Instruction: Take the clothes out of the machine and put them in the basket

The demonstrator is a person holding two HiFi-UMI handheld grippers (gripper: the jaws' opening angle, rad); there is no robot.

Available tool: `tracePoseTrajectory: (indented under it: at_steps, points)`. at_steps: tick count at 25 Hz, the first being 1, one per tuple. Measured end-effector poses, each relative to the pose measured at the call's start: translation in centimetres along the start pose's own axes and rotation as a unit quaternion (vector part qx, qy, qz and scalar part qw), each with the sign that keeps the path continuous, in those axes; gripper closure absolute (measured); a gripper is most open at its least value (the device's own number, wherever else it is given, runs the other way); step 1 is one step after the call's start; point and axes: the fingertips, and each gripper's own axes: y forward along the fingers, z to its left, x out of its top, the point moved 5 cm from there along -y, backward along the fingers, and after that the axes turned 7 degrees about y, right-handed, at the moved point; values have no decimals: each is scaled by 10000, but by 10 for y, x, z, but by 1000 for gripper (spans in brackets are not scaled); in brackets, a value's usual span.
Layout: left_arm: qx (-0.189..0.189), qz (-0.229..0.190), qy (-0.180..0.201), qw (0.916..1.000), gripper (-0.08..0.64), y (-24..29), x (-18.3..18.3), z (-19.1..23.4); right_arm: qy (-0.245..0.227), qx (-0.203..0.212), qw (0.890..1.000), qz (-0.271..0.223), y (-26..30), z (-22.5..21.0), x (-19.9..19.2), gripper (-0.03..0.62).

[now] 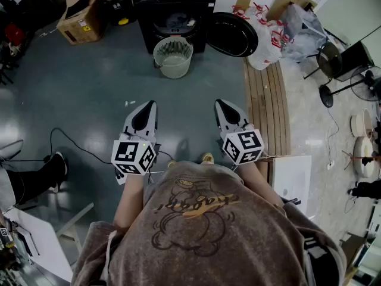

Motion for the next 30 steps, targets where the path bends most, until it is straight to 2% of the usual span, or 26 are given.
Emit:
tracePoseTrajectory:
  at_steps: [5,12,18,24,30]
  points:
    - [3,-24,-28,10000,555,2,-4,13,130,-77,9998,-109,10,3,-4,597]
    - [-225,0,18,9997,555,1,-13,31,266,-232,9994,-61,16,17,-23,595]
    - [-262,57,-41,9996,555,12,-21,54,290,-300,9991,47,40,23,-27,595]
    - [-253,95,-73,9996,555,47,-26,83,335,-288,9990,48,86,9,-24,595]
    - [-313,135,-57,9994,555,110,-22,120,331,-262,9991,44,152,-20,-6,595]
